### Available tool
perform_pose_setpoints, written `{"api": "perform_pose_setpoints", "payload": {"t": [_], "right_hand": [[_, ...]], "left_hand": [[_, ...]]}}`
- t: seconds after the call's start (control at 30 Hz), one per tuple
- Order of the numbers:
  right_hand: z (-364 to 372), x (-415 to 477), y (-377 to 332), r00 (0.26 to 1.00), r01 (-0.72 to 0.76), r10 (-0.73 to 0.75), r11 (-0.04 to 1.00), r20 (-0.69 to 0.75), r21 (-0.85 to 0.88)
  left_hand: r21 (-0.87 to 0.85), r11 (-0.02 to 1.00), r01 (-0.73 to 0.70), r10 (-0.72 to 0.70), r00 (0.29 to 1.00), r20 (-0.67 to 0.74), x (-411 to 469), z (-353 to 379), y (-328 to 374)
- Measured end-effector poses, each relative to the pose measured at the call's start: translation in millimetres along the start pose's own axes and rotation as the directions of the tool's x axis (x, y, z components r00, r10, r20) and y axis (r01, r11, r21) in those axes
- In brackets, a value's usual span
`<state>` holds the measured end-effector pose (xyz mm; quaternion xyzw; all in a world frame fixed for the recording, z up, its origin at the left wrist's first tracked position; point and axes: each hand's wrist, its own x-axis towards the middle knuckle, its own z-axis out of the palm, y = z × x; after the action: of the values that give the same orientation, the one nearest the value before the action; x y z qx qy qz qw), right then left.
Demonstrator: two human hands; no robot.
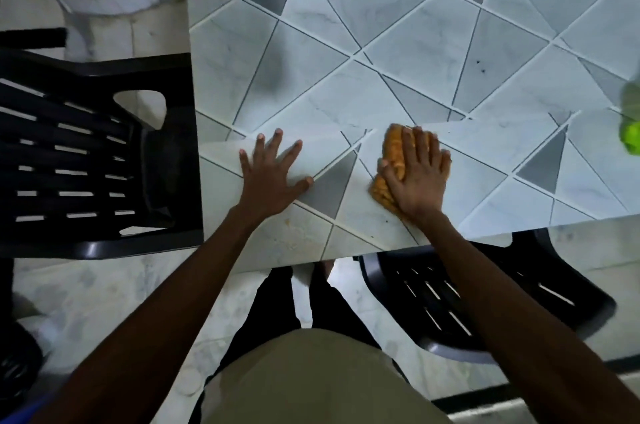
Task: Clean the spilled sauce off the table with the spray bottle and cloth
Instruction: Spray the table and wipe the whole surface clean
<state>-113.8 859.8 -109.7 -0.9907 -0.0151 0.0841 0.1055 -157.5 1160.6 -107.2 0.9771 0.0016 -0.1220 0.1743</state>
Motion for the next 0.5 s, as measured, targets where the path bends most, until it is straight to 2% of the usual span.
{"api": "perform_pose_setpoints", "payload": {"t": [0.1,0.23,0.37,0.43,0.5], "right_hand": [[8.9,-62.0,-2.2,1.000,-0.014,0.014,1.000,-0.001,-0.026],[31.3,-102.4,-59.8,0.970,0.242,-0.241,0.969,0.019,-0.059],[31.0,-63.7,-73.8,0.896,0.442,-0.440,0.896,0.052,-0.038],[25.0,-37.2,-44.7,0.939,0.343,-0.342,0.939,0.032,-0.029],[13.9,-16.6,2.5,0.995,0.103,-0.103,0.995,0.011,-0.001]], "left_hand": [[0.049,0.999,0.021,-0.022,1.000,0.013,-1.3,6.4,-1.7],[0.058,0.998,0.033,-0.035,0.999,0.038,1.1,6.0,-3.8],[0.073,0.997,0.036,-0.040,0.998,0.057,3.1,6.4,-4.6],[0.059,0.997,0.045,-0.049,0.996,0.077,2.6,5.2,-3.2],[0.047,0.998,0.048,-0.052,0.995,0.081,1.6,4.6,-2.8]]}}
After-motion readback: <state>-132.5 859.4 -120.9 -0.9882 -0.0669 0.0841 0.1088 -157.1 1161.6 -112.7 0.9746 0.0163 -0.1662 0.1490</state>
